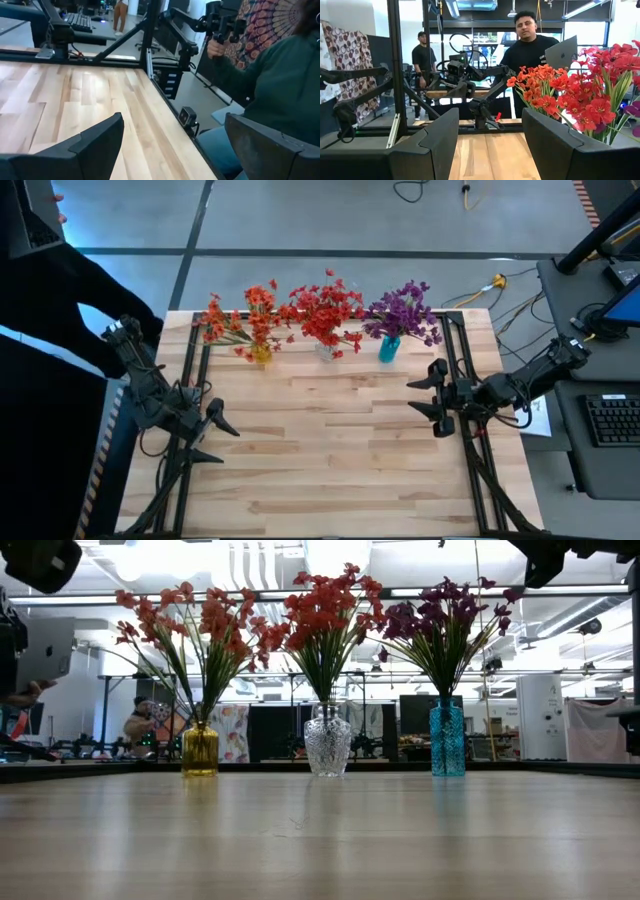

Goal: Sort flowers into vase by color
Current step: Return to Home Position

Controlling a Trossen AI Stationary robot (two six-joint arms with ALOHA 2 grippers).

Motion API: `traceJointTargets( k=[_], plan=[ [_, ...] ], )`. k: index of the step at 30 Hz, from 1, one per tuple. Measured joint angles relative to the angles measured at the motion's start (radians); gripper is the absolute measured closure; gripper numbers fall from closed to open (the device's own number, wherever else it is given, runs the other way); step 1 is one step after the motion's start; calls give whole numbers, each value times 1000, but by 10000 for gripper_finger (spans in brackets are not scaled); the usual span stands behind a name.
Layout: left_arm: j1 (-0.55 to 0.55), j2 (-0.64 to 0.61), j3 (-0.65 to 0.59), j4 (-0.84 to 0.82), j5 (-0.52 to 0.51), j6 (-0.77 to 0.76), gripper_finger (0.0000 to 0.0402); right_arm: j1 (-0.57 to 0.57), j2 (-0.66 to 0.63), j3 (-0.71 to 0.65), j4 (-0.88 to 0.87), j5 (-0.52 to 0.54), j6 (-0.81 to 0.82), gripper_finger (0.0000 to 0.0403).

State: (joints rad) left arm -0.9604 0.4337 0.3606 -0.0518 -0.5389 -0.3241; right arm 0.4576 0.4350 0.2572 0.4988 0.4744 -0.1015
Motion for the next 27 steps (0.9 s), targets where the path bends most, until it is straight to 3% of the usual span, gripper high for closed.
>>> traceJointTargets(
  k=[13, 27],
  plan=[
    [17, -107, -192, 184, -83, 23, 104, 0, -78, -46, 1, 0, -74, 193],
    [113, -164, -201, 177, -166, 255, 158, 0, -331, -160, -5, 1, -76, 193]
  ],
)
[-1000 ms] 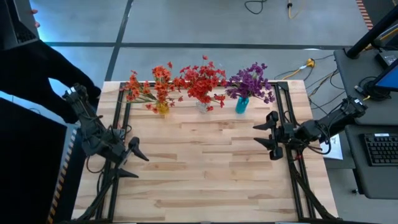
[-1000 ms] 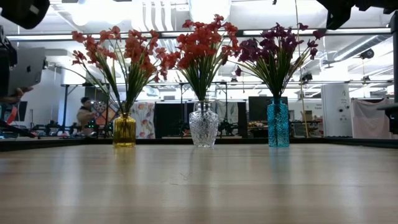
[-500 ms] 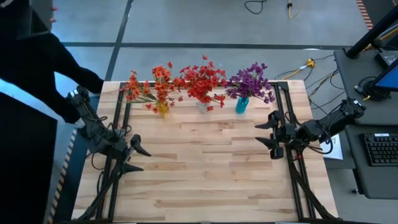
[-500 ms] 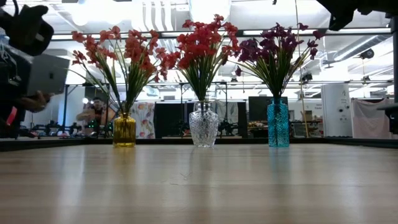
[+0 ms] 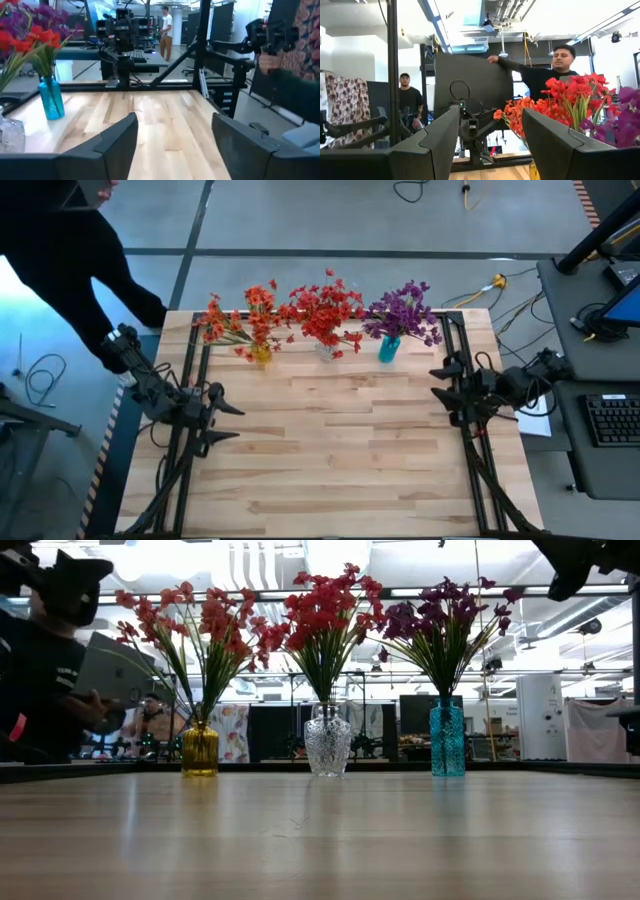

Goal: Sort flowers into vase by color
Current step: Return to Home Position

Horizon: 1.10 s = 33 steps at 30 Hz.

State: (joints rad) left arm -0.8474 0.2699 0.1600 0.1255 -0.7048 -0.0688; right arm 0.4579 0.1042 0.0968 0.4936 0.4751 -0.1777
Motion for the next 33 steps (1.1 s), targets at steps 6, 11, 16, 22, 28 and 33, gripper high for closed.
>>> traceJointTargets(
  k=[6, 11, 16, 22, 28, 33],
  plan=[
    [5, -16, 0, -65, 3, 35, 229, 0, -39, -19, 1, 17, -6, 193],
    [8, -22, 0, -119, -45, 35, 312, 0, -45, -31, -1, 34, -12, 193],
    [16, -46, 0, -148, -46, 40, 392, 0, -45, -41, -2, 81, -32, 193],
    [18, -113, -7, -155, -45, 119, 393, 0, -46, -49, -2, 93, -33, 193],
    [19, -239, -12, -236, -40, 139, 401, 0, -46, -55, -1, 94, -34, 193],
    [20, -266, -35, -223, -25, 157, 401, 0, -45, -84, -8, 94, -20, 193]
  ],
)
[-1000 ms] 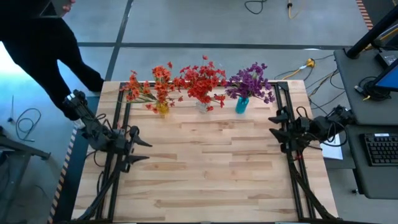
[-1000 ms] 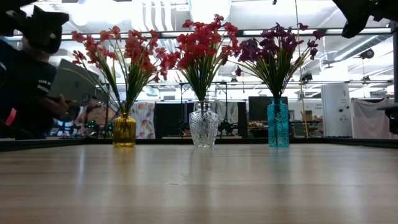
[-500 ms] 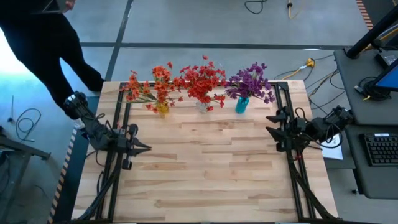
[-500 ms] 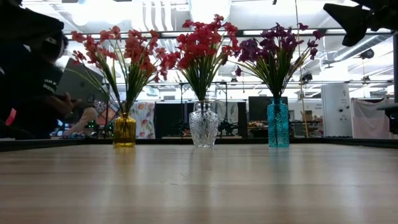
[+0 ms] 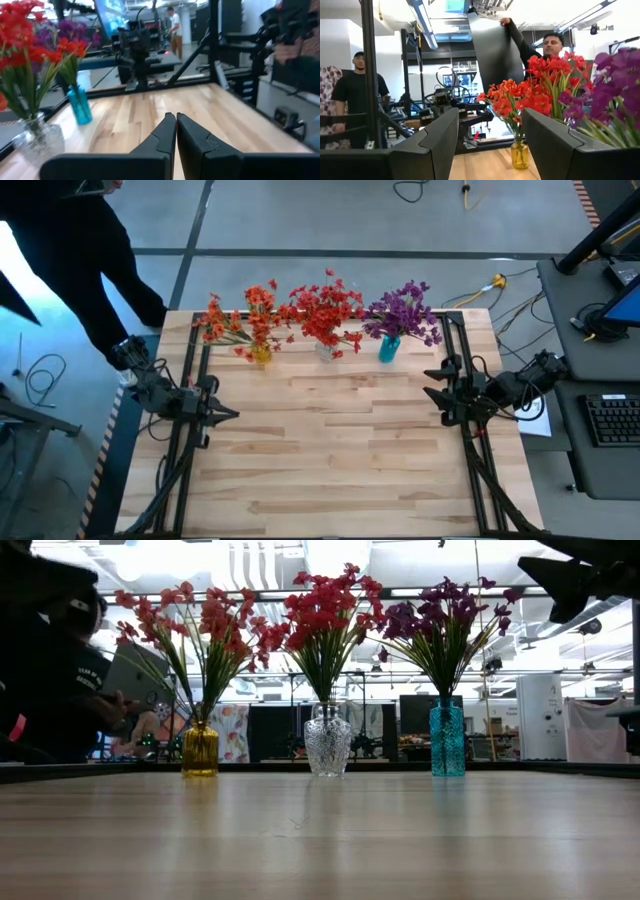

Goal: Sort flowers into vase by color
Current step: Return to Home Position

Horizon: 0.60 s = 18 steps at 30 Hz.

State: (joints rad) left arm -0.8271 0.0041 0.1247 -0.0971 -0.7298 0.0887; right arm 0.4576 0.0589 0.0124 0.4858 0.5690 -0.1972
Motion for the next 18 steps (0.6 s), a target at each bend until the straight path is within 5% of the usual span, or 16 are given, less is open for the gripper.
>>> traceJointTargets(
  k=[11, 18],
  plan=[
    [1, 0, -56, 4, -147, -67, 402, 0, 8, 0, -27, 44, 8, 193],
    [1, 7, -56, 1, -152, -170, 402, 0, 21, -1, -37, 62, 93, 193]
  ],
)
